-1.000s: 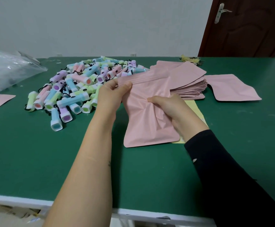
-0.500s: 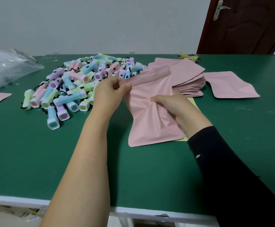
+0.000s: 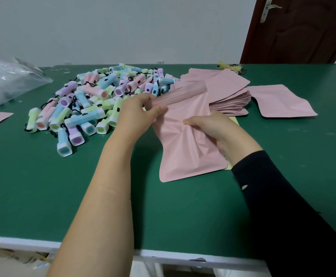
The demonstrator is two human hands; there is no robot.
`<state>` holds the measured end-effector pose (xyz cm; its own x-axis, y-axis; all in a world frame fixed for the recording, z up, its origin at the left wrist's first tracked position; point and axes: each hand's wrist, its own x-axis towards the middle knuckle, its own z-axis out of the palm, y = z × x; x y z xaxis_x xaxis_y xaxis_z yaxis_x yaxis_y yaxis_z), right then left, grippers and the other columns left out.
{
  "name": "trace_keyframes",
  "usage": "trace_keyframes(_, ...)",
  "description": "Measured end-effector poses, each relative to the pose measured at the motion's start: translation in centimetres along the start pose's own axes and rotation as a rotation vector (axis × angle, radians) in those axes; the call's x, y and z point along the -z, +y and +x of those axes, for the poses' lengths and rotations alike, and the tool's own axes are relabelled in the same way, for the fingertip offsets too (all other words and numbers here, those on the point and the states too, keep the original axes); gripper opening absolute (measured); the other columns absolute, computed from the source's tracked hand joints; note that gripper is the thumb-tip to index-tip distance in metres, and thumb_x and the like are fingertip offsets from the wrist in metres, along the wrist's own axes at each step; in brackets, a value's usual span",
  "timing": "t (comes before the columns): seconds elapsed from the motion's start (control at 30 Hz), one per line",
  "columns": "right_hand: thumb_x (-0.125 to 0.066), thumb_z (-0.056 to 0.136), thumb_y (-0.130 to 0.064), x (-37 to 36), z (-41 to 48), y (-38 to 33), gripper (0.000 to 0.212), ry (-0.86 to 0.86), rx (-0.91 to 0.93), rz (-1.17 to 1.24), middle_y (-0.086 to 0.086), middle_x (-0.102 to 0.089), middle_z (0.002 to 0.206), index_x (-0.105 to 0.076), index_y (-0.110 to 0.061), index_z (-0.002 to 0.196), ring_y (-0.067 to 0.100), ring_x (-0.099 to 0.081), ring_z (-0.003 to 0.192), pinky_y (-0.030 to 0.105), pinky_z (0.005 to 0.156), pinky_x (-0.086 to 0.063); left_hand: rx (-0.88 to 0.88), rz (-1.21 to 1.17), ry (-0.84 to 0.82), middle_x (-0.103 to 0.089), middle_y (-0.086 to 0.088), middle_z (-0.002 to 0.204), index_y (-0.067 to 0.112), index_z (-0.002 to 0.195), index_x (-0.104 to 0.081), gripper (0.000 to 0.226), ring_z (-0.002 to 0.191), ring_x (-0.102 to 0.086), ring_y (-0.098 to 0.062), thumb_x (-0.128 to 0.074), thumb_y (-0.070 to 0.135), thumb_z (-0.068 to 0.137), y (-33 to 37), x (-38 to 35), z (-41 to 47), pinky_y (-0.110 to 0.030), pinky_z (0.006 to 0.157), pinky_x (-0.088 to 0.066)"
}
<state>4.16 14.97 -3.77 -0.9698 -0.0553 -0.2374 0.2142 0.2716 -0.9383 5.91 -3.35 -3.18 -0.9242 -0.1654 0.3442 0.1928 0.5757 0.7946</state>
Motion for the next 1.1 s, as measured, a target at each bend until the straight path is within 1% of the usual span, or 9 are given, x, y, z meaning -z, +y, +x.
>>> trace_keyframes(0.1, -0.08, 0.073, -0.026, -0.1, -0.1, -0.1, 0.042, -0.01, 0.002, -0.023, 0.006, -0.073, 0.09, -0.065, -0.01, 0.109, 0.024, -0.071, 0.076, 0.036, 0.073, -0.059, -0.034, 0.021, -0.002, -0.067, -0.007, 0.084, 0.021, 0.086, -0.069, 0.009, 0.085, -0.059, -0.028, -0.074, 0.028, 0.087, 0.2, -0.2, 0.0, -0.035, 0.077, -0.048)
trace_keyframes(0.13, -0.08, 0.073, -0.026, -0.2, -0.2, -0.1, 0.042, -0.015, 0.003, -0.028, 0.006, -0.073, 0.091, -0.065, -0.011, 0.109, 0.024, -0.071, 0.077, 0.036, 0.074, -0.059, -0.045, 0.045, -0.003, -0.067, -0.009, 0.087, 0.017, 0.09, -0.07, 0.01, 0.087, -0.06, -0.03, -0.073, 0.026, 0.088, 0.2, -0.3, 0.1, -0.037, 0.078, -0.049)
trace_keyframes(0.27, -0.079, 0.074, -0.024, -0.5, -0.4, -0.2, 0.039, -0.03, 0.011, -0.03, 0.006, -0.074, 0.093, -0.066, -0.012, 0.109, 0.025, -0.072, 0.079, 0.04, 0.08, -0.059, -0.033, 0.088, -0.003, -0.061, 0.0, 0.083, 0.022, 0.085, -0.065, 0.007, 0.086, -0.055, -0.023, -0.07, 0.025, 0.09, 0.1, -0.3, 0.4, -0.033, 0.075, -0.044)
trace_keyframes(0.37, -0.078, 0.075, -0.023, -0.4, -0.5, -0.3, 0.037, -0.03, 0.015, -0.024, 0.005, -0.073, 0.093, -0.067, -0.012, 0.109, 0.025, -0.071, 0.08, 0.041, 0.08, -0.058, -0.047, 0.106, 0.004, -0.059, 0.004, 0.079, 0.023, 0.085, -0.064, 0.008, 0.093, -0.055, -0.026, -0.068, 0.027, 0.091, 0.1, -0.3, 0.3, -0.035, 0.078, -0.045)
trace_keyframes(0.6, -0.078, 0.075, -0.021, -0.8, -0.6, -0.2, 0.042, -0.084, 0.022, -0.039, 0.006, -0.074, 0.097, -0.066, -0.014, 0.115, 0.027, -0.071, 0.085, 0.044, 0.085, -0.058, -0.062, 0.142, -0.005, -0.065, -0.003, 0.1, 0.016, 0.098, -0.069, 0.014, 0.112, -0.053, -0.036, -0.065, 0.029, 0.094, 0.3, -0.6, 0.4, -0.049, 0.095, -0.045)
trace_keyframes(0.77, -0.078, 0.075, -0.023, -0.7, -0.6, -0.2, 0.036, -0.086, 0.019, -0.067, 0.005, -0.075, 0.091, -0.068, -0.015, 0.109, 0.026, -0.072, 0.08, 0.044, 0.082, -0.058, -0.062, 0.172, -0.01, -0.062, 0.0, 0.097, 0.016, 0.101, -0.069, 0.021, 0.111, -0.054, -0.035, -0.062, 0.035, 0.094, 0.8, -0.9, 0.1, -0.05, 0.094, -0.046)
trace_keyframes(0.9, -0.078, 0.073, -0.025, -1.0, -0.6, -0.1, 0.031, -0.099, 0.018, -0.125, 0.005, -0.074, 0.089, -0.07, -0.014, 0.101, 0.027, -0.072, 0.081, 0.045, 0.085, -0.057, -0.062, 0.196, -0.018, -0.061, 0.006, 0.086, 0.027, 0.085, -0.062, 0.012, 0.104, -0.056, -0.03, -0.061, 0.034, 0.095, 0.7, -1.1, 0.2, -0.052, 0.099, -0.042)
trace_keyframes(1.0, -0.079, 0.072, -0.024, -1.2, -0.5, 0.0, 0.028, -0.096, 0.024, -0.133, 0.004, -0.074, 0.088, -0.071, -0.014, 0.098, 0.026, -0.072, 0.08, 0.045, 0.085, -0.058, -0.007, 0.267, -0.004, -0.053, 0.01, 0.071, 0.019, 0.081, -0.059, 0.023, 0.088, -0.051, -0.021, -0.057, 0.036, 0.096, 0.8, -1.2, 0.2, -0.059, 0.108, -0.03)
trace_keyframes(1.1, -0.078, 0.072, -0.024, -1.1, -0.6, -0.1, 0.031, -0.1, 0.018, -0.143, 0.006, -0.074, 0.09, -0.071, -0.013, 0.1, 0.028, -0.072, 0.082, 0.046, 0.086, -0.057, 0.034, 0.307, -0.007, -0.048, 0.01, 0.068, 0.023, 0.073, -0.049, 0.031, 0.079, -0.048, -0.018, -0.052, 0.04, 0.098, 1.1, -1.5, 0.0, -0.063, 0.114, -0.013)
